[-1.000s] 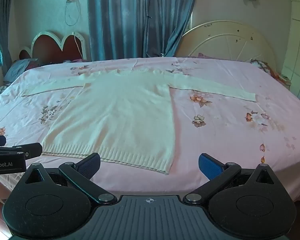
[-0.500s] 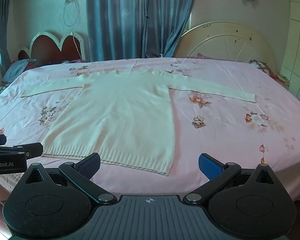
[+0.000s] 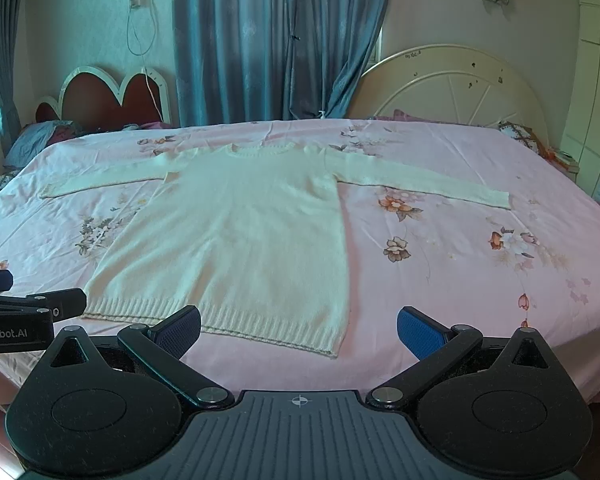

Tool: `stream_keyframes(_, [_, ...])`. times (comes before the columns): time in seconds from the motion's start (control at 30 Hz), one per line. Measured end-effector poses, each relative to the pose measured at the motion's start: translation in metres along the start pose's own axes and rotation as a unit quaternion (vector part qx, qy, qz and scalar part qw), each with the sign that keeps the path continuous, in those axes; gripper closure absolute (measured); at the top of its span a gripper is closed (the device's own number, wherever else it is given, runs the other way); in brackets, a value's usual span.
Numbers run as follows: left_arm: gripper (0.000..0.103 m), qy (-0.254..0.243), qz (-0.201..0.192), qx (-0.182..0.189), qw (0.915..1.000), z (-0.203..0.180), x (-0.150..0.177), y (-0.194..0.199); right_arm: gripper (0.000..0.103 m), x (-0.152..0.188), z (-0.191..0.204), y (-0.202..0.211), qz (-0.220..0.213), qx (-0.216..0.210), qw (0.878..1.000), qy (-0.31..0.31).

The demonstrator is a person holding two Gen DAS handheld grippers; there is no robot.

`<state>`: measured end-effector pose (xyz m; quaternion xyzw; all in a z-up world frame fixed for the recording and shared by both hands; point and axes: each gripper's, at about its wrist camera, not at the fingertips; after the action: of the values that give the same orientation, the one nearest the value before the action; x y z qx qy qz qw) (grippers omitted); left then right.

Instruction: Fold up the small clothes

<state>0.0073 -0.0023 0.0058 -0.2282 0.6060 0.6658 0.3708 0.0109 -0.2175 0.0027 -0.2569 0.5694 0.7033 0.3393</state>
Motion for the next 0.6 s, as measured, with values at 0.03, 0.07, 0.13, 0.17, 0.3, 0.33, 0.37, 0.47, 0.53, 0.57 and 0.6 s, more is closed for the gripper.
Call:
stream_keyframes(0.03, [0.000,-0.001,0.000,0.001,1.0000,0.0004,0.0004,0.0001,0.000,0.0002,-0.0001,0.0005,0.000,0.000,1.000,0.000])
stream_keyframes(0.07, [0.000,-0.001,0.000,0.001,1.0000,0.0004,0.0004,0.0001,0.000,0.0003,-0.0005,0.0006,0.000,0.000,1.000,0.000])
stream_keyframes(0.13, [0.000,-0.001,0.000,0.001,1.0000,-0.0001,0.0006,-0.0001,0.000,0.0004,-0.0003,0.0004,0.000,0.000,1.000,0.000])
stream_keyframes(0.17, [0.000,0.000,0.001,0.001,1.0000,-0.0002,0.0006,0.0000,0.000,0.0006,-0.0003,0.0006,0.000,0.000,1.000,0.000])
stream_keyframes(0.3, [0.000,0.000,0.001,0.001,1.0000,-0.0006,0.0005,-0.0003,0.000,0.0009,-0.0003,0.0007,0.000,0.001,1.000,0.001])
stream_keyframes(0.33, [0.000,0.000,0.001,0.002,1.0000,-0.0006,0.0005,-0.0001,0.000,0.0009,-0.0004,0.0007,0.000,0.000,1.000,0.001])
stream_keyframes(0.37, [0.000,0.000,0.001,0.002,1.0000,-0.0013,0.0005,-0.0003,0.000,0.0011,-0.0003,0.0008,-0.001,0.001,1.000,0.001])
stream_keyframes(0.47, [0.000,-0.003,0.002,0.002,1.0000,-0.0026,0.0000,-0.0005,0.000,0.0010,-0.0001,0.0006,-0.001,0.001,1.000,0.001])
stream_keyframes(0.53, [0.000,-0.002,0.002,0.001,1.0000,-0.0024,-0.0001,-0.0007,0.000,0.0009,0.0000,0.0007,-0.001,0.000,1.000,0.001])
stream_keyframes(0.57, [0.000,-0.003,0.002,0.001,1.0000,-0.0026,-0.0002,-0.0006,0.000,0.0007,-0.0002,0.0008,-0.001,-0.001,1.000,0.001])
stream_keyframes(0.6, [0.000,-0.003,0.002,0.001,1.0000,-0.0025,-0.0001,-0.0006,0.000,0.0004,-0.0004,0.0007,-0.002,-0.001,1.000,0.001])
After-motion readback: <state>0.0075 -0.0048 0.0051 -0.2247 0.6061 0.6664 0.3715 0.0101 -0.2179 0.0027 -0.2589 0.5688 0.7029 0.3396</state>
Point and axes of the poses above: each gripper's, at about its wrist camera, not at the fingertips, and y roughly against the way its jaws point, z to its left, x to its underside, and after that the axes turned 11 degrees about -y, right-handed
